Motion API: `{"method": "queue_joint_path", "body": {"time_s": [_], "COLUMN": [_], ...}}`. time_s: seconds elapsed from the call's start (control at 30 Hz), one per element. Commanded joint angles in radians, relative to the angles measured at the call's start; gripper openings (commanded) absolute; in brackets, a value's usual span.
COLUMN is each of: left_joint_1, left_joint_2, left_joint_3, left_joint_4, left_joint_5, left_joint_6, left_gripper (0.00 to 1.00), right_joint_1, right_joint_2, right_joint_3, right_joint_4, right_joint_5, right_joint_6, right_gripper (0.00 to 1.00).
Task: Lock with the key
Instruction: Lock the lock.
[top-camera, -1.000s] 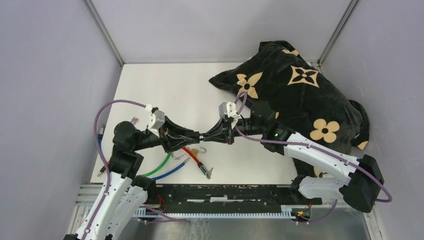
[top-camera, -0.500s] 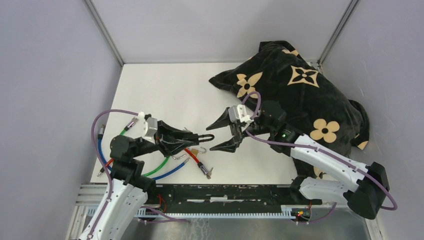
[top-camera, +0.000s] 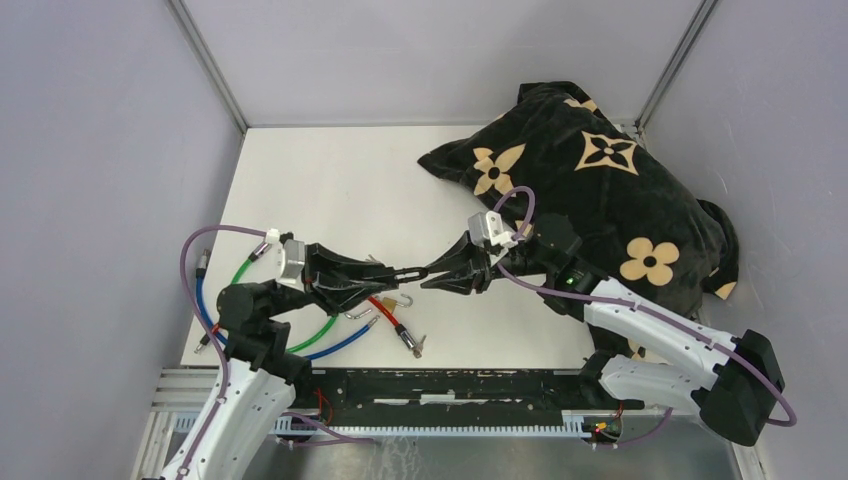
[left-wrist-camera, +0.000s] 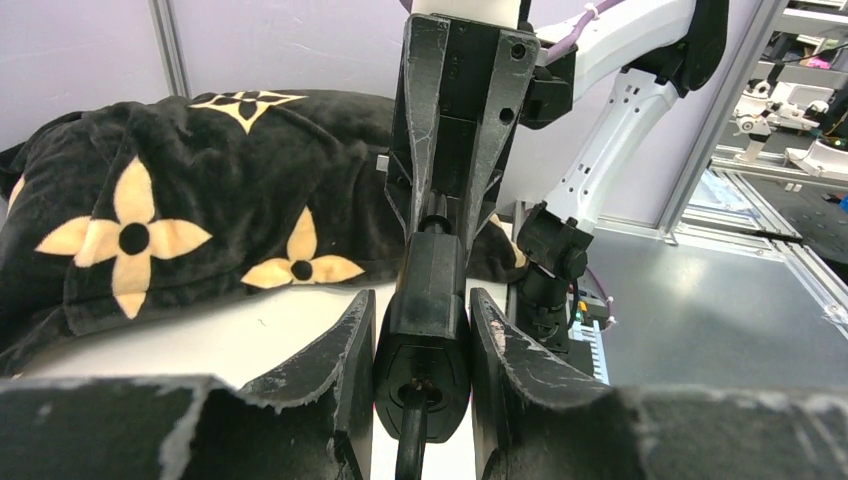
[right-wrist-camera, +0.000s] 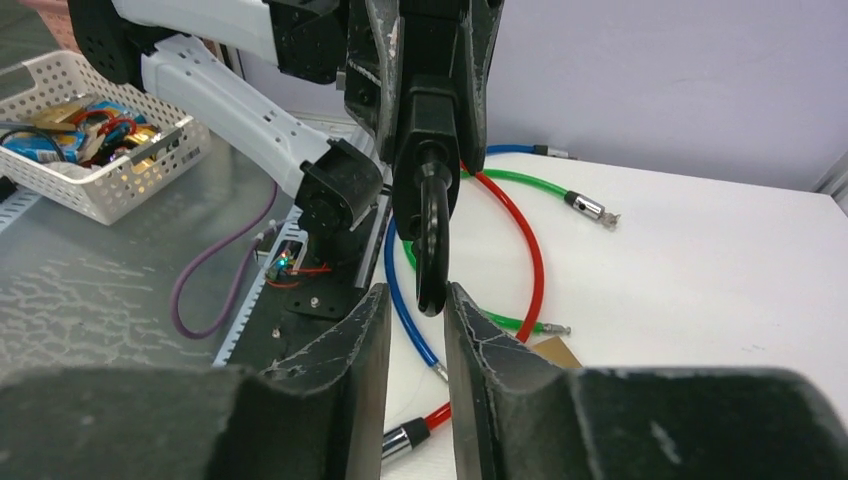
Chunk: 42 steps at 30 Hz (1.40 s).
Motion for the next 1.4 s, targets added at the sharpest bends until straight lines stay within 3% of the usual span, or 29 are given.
{"method": "queue_joint_path", "body": {"time_s": [0.0, 0.23, 0.37, 0.47, 0.5, 0.63, 1.07, 1.37], "left_joint_1": [-0.001, -0.015, -0.019, -0.021, -0.021, -0.031, -0.058, -0.071], "left_joint_2": [0.000, 0.012, 0.013, 0.013, 0.015, 0.021, 0.027, 0.027], "left_joint_3": [0.006, 0.007, 0.008, 0.009, 0.007, -0.010, -0.025, 0.005], "left_joint_4": [0.119, 0.123, 0.123, 0.126, 0.130, 0.141, 0.174, 0.187], "left_joint_5": [-0.040, -0.038, -0.047, -0.051, -0.052, -0.076, -0.099, -0.127], "left_joint_6": [-0.056, -0.054, -0.054, -0.054, -0.054, -0.066, -0.070, -0.094], "left_gripper": [0.02, 0.02, 0.02, 0.02, 0.02, 0.02, 0.02, 0.02], "right_joint_1": [-0.002, -0.001, 0.000, -0.002, -0.001, 0.034, 0.114, 0.116], "right_joint_2": [-0.002, 0.023, 0.032, 0.041, 0.046, 0.072, 0.125, 0.188], "right_joint_3": [-0.009, 0.002, 0.004, 0.003, 0.004, 0.014, 0.073, 0.071], "right_joint_4": [0.164, 0.184, 0.184, 0.181, 0.186, 0.262, 0.280, 0.246], "right_joint_5": [-0.008, -0.020, -0.021, -0.019, -0.016, -0.020, -0.072, -0.005], "right_joint_6": [0.098, 0.126, 0.129, 0.130, 0.134, 0.177, 0.176, 0.131], "right_gripper": [0.29, 0.29, 0.09, 0.07, 0.01, 0.00, 0.00, 0.00]}}
